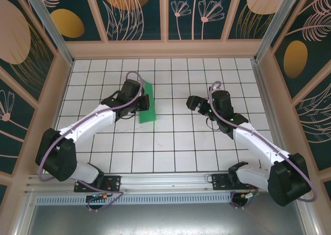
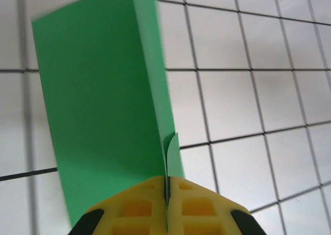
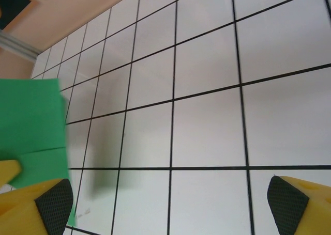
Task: Fold a paper plane with a square sheet of paper (pick it up from the middle)
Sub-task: Turn over the paper at the center of the table.
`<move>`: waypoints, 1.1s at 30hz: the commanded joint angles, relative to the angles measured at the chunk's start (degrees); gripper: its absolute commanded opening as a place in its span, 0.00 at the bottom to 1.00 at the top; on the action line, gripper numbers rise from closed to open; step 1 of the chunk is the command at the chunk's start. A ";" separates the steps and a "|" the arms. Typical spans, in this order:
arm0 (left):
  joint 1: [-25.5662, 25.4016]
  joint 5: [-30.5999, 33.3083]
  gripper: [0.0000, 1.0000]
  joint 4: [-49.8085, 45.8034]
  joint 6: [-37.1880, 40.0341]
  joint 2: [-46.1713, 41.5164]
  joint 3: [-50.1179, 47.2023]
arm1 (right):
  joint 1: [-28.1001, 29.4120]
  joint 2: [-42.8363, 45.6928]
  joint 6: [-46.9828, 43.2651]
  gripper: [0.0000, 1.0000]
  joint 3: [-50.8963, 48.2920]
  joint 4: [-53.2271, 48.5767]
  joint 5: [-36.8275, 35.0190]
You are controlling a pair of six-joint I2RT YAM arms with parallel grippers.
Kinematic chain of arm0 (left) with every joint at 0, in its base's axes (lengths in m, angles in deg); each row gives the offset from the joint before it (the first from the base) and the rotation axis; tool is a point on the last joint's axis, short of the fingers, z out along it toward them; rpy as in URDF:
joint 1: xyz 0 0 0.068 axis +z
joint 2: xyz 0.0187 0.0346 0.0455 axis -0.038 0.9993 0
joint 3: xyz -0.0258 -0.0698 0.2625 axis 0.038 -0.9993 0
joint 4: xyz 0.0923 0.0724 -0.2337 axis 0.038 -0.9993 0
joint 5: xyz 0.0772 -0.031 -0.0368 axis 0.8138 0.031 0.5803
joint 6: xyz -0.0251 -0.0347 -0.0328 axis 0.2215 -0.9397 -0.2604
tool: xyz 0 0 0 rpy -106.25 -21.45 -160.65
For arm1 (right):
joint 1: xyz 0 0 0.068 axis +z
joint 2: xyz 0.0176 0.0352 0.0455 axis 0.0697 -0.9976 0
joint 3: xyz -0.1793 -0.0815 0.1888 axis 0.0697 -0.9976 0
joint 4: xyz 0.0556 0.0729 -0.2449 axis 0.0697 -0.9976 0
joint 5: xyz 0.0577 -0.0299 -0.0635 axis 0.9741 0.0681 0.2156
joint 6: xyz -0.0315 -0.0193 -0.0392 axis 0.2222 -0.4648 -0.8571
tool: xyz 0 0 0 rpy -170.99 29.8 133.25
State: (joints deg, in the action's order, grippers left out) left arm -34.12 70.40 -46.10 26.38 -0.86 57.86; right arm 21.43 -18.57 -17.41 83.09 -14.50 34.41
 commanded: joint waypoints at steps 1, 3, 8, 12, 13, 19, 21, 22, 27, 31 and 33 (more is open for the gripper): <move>-0.31 12.04 0.05 -12.75 2.83 -1.52 3.43 | -0.82 0.92 0.67 0.99 -0.86 -3.43 -1.75; -0.27 15.52 0.05 -14.78 2.45 -1.16 4.88 | -1.07 0.77 0.87 0.99 -0.93 -3.97 -2.53; -0.66 26.97 0.07 -20.36 -0.79 2.67 7.59 | -1.81 -0.01 1.29 0.99 -0.65 -5.46 -4.61; -1.98 32.81 0.08 -22.63 -3.56 6.45 8.12 | -2.49 -0.69 1.85 0.99 -0.73 -6.35 -5.81; -2.36 34.15 0.08 -23.36 -4.16 7.38 8.43 | -2.66 -0.76 1.97 0.99 -0.73 -6.48 -6.02; -6.79 45.84 0.08 -33.33 -8.52 19.37 13.10 | -2.89 -1.32 2.37 0.99 -1.01 -6.47 -6.40; -8.61 48.28 0.08 -35.92 -10.15 23.82 15.04 | -3.09 -1.55 2.42 0.99 -1.12 -6.45 -6.40; -9.20 48.63 0.08 -36.26 -10.48 25.51 15.69 | -3.14 -1.71 2.51 0.99 -1.17 -6.49 -6.40; -12.70 45.61 0.09 -33.66 -9.70 31.76 19.05 | -3.28 -2.11 2.75 0.99 -1.60 -6.70 -6.40; -13.09 40.79 0.15 -29.27 -8.20 33.84 20.35 | -3.52 -2.16 2.86 0.99 -1.96 -6.72 -6.40; -13.06 36.72 0.25 -25.68 -6.84 33.09 20.07 | -3.67 -2.28 2.86 0.99 -1.87 -6.70 -6.35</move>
State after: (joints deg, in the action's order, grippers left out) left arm -47.30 111.29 -75.70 18.69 32.23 76.44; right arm 18.37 -20.43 -15.09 81.83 -20.36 29.21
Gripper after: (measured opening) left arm 0.218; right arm 0.990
